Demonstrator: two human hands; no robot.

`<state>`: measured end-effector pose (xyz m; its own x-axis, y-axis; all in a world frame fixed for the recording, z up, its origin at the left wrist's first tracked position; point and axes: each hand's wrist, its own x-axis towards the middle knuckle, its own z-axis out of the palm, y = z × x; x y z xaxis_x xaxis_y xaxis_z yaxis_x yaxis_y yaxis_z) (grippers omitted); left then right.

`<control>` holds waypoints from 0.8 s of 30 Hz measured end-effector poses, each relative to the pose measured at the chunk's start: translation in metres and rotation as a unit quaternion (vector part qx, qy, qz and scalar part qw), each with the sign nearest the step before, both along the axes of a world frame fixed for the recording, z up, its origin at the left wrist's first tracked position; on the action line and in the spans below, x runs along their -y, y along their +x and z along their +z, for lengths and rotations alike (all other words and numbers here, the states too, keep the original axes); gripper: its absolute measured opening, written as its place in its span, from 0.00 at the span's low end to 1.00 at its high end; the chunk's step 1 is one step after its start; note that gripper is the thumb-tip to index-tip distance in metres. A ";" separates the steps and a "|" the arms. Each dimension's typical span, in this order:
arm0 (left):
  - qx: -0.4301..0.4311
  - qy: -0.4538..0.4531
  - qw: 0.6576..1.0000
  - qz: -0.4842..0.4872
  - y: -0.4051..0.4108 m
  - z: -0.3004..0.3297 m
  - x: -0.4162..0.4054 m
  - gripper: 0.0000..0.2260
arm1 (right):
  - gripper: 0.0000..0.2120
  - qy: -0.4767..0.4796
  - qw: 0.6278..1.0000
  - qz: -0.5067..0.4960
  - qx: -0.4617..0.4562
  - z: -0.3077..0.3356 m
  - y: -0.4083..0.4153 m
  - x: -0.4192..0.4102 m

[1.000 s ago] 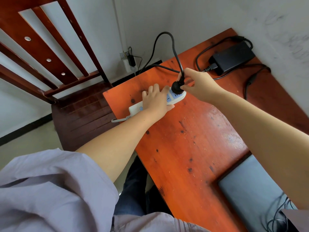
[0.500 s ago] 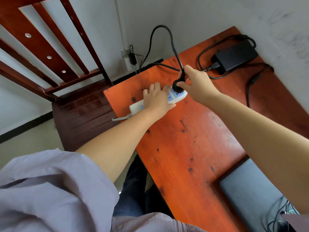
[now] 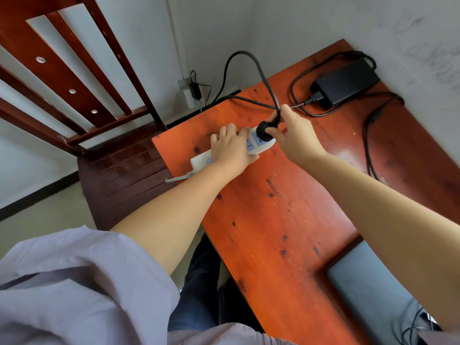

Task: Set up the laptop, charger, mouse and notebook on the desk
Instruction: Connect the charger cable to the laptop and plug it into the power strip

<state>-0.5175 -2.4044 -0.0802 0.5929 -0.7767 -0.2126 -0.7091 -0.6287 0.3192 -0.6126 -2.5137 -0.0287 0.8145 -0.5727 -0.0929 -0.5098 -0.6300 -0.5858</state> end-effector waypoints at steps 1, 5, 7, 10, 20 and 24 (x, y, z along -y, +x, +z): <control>-0.001 -0.003 1.000 0.001 0.000 0.000 0.000 0.29 | 0.05 0.007 1.000 -0.003 0.004 0.001 -0.002 0.000; 0.009 0.010 1.000 -0.001 0.000 -0.001 0.000 0.30 | 0.05 -0.027 0.999 0.035 -0.025 0.010 0.015 0.000; 0.017 0.019 1.000 -0.001 -0.001 0.000 0.000 0.30 | 0.05 -0.049 0.995 0.063 -0.068 0.015 0.027 0.000; 0.009 0.017 1.000 -0.005 -0.001 0.001 0.000 0.30 | 0.05 -0.029 0.994 0.070 -0.076 0.017 0.021 0.008; 0.016 0.009 1.000 -0.010 0.002 -0.002 0.001 0.30 | 0.05 -0.024 0.988 0.126 -0.086 0.022 0.023 0.018; 0.013 0.015 1.000 -0.012 0.002 0.000 0.001 0.30 | 0.06 -0.034 0.990 0.114 -0.074 0.021 0.020 0.011</control>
